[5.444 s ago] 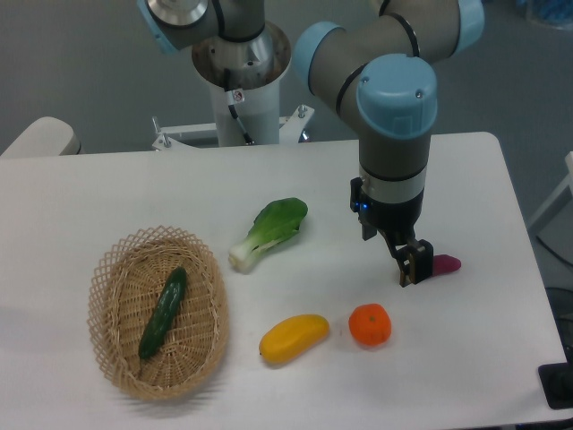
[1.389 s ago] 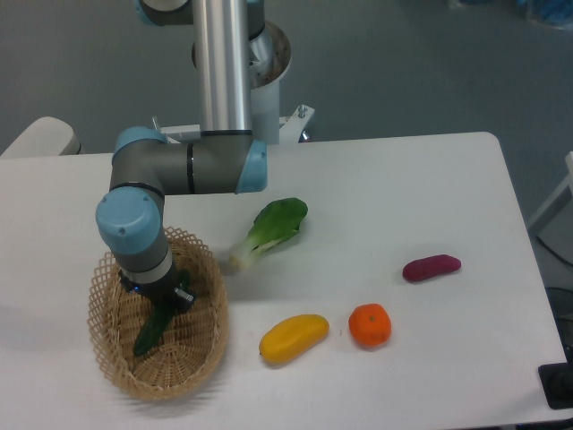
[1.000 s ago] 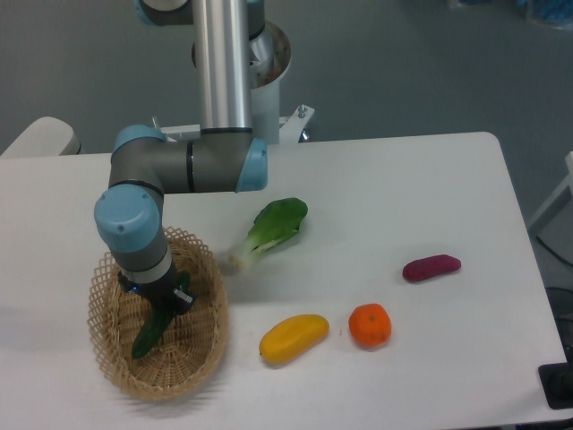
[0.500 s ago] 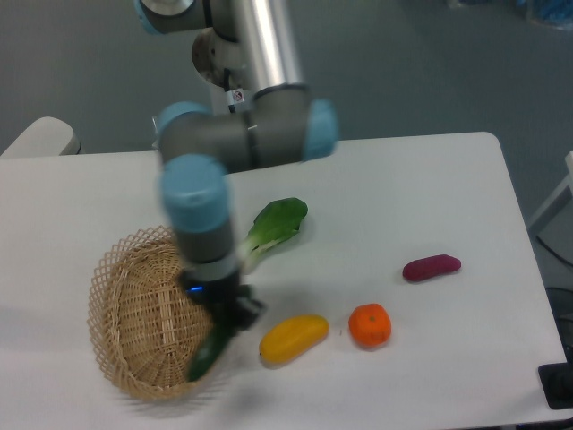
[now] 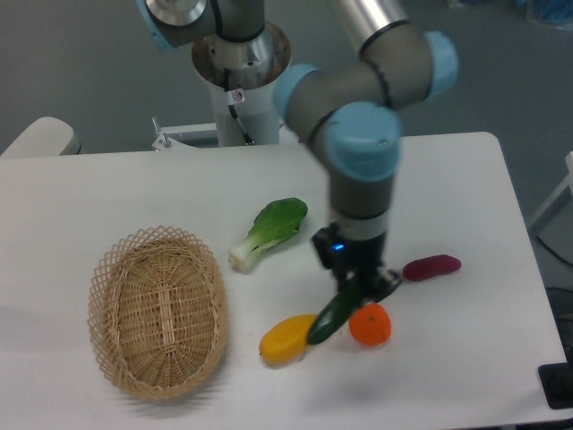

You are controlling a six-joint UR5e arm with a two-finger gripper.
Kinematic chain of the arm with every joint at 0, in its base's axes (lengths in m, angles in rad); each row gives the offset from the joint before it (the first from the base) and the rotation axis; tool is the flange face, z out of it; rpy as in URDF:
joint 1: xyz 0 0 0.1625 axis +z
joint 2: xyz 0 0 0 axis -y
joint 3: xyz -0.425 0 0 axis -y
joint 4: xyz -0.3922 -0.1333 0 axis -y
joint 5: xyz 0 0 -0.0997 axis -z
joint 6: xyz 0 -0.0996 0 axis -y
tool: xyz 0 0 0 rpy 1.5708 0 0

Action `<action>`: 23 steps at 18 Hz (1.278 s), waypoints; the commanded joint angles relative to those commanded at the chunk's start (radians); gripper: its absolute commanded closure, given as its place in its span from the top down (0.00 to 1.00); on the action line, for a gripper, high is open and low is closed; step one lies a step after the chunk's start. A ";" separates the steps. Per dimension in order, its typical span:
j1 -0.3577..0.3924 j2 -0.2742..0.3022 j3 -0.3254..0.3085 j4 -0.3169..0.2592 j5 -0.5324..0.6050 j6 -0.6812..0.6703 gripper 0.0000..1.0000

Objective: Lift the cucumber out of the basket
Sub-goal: 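Lift the cucumber out of the basket and carry it beside the tangerine, then hold the cucumber raised above the table beside the tangerine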

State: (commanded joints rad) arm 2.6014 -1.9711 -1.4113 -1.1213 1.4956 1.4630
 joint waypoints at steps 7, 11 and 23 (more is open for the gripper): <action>0.049 -0.008 0.000 -0.009 -0.018 0.177 0.29; 0.048 -0.005 -0.002 -0.014 -0.025 0.186 0.29; 0.042 -0.006 -0.002 -0.012 -0.025 0.186 0.29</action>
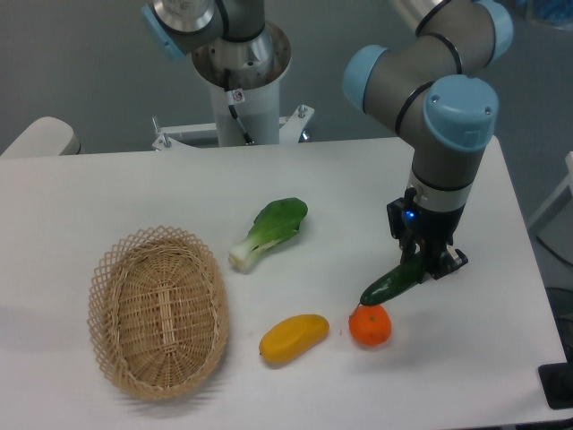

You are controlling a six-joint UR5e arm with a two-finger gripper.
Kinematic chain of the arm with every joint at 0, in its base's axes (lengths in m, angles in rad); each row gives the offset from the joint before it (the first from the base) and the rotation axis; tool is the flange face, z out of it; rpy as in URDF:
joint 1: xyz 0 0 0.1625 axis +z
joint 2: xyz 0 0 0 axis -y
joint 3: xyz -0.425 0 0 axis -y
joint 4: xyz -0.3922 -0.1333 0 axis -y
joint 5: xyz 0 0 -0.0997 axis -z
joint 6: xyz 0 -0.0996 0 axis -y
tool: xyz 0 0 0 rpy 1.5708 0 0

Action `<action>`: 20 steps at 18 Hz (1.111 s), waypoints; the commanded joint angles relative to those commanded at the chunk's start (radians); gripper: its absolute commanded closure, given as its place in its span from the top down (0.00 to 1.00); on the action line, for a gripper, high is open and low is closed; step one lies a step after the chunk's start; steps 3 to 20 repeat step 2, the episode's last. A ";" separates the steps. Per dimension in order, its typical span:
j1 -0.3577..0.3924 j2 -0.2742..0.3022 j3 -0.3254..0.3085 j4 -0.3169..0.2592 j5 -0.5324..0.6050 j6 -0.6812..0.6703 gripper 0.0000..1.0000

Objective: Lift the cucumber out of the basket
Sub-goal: 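Hold the cucumber raised above the table beside the tangerine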

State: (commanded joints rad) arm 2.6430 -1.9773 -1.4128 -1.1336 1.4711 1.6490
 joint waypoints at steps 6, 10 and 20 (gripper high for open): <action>0.000 0.000 0.002 0.000 0.000 -0.002 0.29; 0.000 0.000 0.002 0.000 0.000 -0.002 0.29; 0.000 0.000 0.002 0.000 0.000 -0.002 0.29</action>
